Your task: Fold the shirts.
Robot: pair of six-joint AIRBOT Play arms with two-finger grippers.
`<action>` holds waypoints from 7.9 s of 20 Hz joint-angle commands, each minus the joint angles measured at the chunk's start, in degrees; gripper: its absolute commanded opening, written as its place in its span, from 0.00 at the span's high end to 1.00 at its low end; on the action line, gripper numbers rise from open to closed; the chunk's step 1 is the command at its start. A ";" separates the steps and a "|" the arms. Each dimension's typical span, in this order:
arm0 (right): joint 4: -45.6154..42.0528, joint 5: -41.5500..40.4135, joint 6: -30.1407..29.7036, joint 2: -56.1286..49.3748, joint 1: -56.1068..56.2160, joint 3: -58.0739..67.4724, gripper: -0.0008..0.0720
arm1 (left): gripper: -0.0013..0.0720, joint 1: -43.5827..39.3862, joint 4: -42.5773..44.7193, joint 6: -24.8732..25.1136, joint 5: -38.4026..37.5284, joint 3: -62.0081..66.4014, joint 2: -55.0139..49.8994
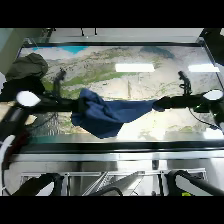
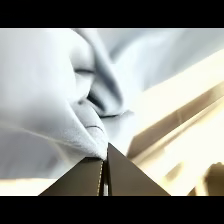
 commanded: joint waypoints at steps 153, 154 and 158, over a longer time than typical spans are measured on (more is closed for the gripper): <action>-15.02 -1.68 16.72 -10.29 -18.58 -10.32 0.96 | 0.96 -32.00 46.29 -2.62 -25.64 25.00 -35.47; -14.86 -1.53 16.70 -10.27 -18.58 -10.19 0.96 | 0.96 -30.12 42.86 -1.66 -26.27 25.64 -35.17; -5.79 3.96 14.56 -8.96 -18.73 -5.25 0.96 | 0.96 -16.50 27.71 0.04 -26.45 25.88 -28.09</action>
